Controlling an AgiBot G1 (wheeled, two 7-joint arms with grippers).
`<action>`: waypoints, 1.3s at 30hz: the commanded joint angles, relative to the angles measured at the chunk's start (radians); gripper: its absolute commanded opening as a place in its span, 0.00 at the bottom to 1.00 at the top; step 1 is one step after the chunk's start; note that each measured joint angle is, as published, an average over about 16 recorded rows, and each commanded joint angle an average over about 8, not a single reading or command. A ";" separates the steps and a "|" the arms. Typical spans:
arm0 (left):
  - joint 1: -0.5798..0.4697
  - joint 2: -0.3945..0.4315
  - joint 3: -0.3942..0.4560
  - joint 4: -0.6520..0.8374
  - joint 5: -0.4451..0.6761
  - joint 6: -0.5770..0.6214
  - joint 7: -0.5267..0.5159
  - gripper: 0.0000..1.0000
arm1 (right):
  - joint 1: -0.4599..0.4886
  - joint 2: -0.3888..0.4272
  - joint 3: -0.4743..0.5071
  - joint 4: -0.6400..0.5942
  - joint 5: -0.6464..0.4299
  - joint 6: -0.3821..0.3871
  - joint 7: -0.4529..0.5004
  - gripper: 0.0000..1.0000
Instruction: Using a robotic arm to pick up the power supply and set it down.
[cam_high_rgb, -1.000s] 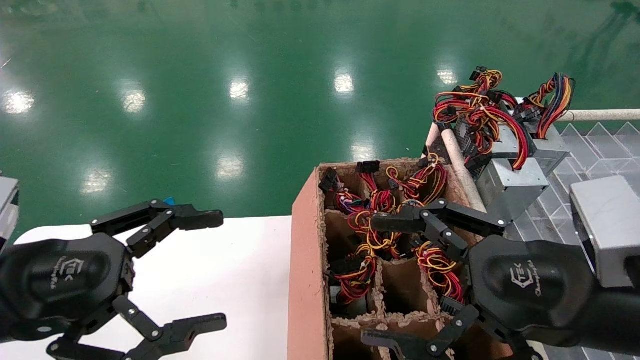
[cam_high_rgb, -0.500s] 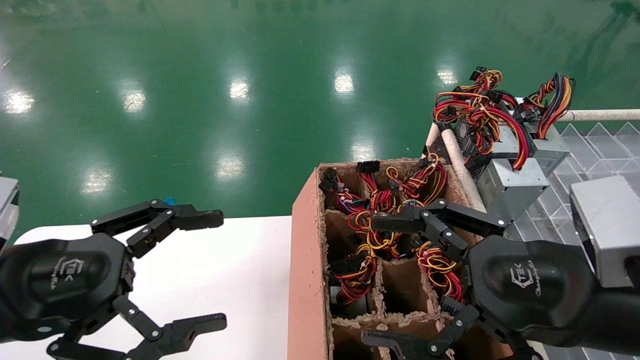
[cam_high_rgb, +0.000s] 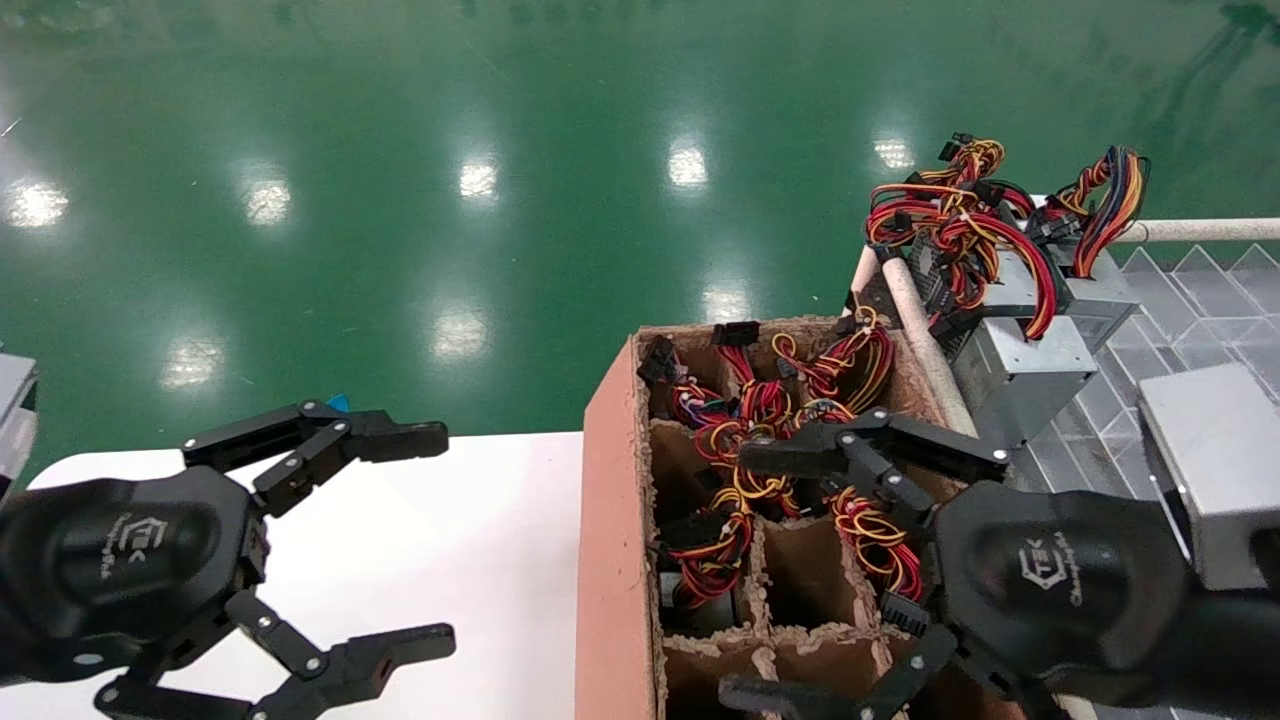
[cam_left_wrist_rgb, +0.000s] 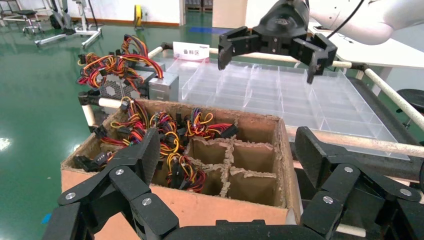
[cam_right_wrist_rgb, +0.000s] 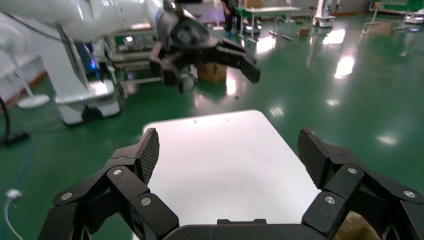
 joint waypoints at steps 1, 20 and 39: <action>0.000 0.000 0.000 0.000 0.000 0.000 0.000 0.00 | 0.007 0.006 -0.001 -0.007 -0.016 0.006 -0.002 1.00; 0.000 0.000 0.000 0.000 0.000 0.000 0.000 0.00 | 0.010 0.085 -0.044 -0.065 -0.314 0.099 -0.161 0.00; 0.000 0.000 0.000 0.000 0.000 0.000 0.000 0.00 | 0.065 0.021 -0.077 -0.162 -0.390 0.095 -0.248 0.00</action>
